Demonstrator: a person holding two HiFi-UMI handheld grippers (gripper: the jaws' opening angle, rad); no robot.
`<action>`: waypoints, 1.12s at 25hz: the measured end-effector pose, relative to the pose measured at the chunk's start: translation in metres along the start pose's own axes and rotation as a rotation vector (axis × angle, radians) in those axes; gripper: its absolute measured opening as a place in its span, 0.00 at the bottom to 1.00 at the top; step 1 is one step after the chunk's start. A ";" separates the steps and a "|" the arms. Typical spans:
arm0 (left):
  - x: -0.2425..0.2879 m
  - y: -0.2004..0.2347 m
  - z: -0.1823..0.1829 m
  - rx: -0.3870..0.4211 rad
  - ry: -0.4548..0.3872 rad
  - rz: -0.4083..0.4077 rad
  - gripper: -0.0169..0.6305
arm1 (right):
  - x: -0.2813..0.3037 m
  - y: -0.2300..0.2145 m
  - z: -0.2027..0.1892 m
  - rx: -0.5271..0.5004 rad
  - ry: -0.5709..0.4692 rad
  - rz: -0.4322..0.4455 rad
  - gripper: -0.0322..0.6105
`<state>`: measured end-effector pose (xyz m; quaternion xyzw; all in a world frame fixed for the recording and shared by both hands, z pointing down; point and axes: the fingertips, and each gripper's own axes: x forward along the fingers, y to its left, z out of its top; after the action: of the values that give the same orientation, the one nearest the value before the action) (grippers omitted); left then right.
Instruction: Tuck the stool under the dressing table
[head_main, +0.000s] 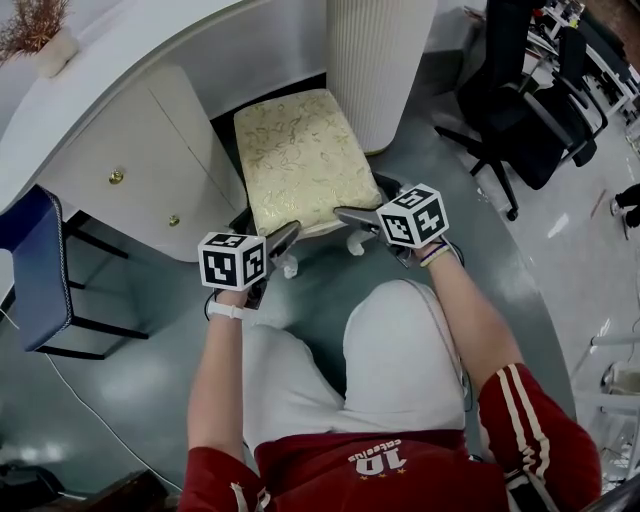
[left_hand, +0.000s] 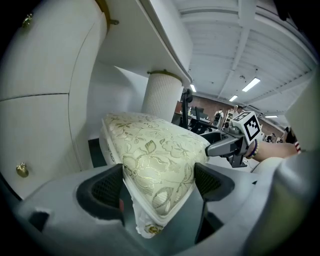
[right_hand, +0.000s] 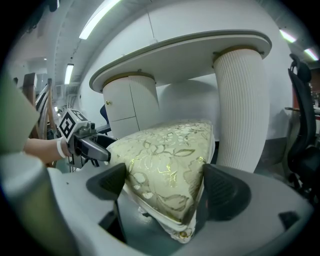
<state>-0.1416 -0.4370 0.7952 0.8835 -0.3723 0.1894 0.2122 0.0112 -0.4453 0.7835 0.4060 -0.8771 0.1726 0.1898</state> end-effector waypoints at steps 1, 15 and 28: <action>0.001 0.000 0.000 0.003 0.002 0.000 0.72 | 0.000 -0.001 0.000 -0.001 -0.001 -0.002 0.81; 0.015 0.012 0.001 0.007 -0.019 0.127 0.64 | 0.020 -0.021 -0.001 0.007 0.002 -0.067 0.77; 0.053 0.062 0.049 -0.062 -0.052 0.202 0.61 | 0.070 -0.067 0.047 0.035 -0.022 -0.130 0.74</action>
<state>-0.1440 -0.5319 0.7947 0.8391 -0.4704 0.1753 0.2094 0.0121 -0.5529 0.7857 0.4671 -0.8478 0.1709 0.1839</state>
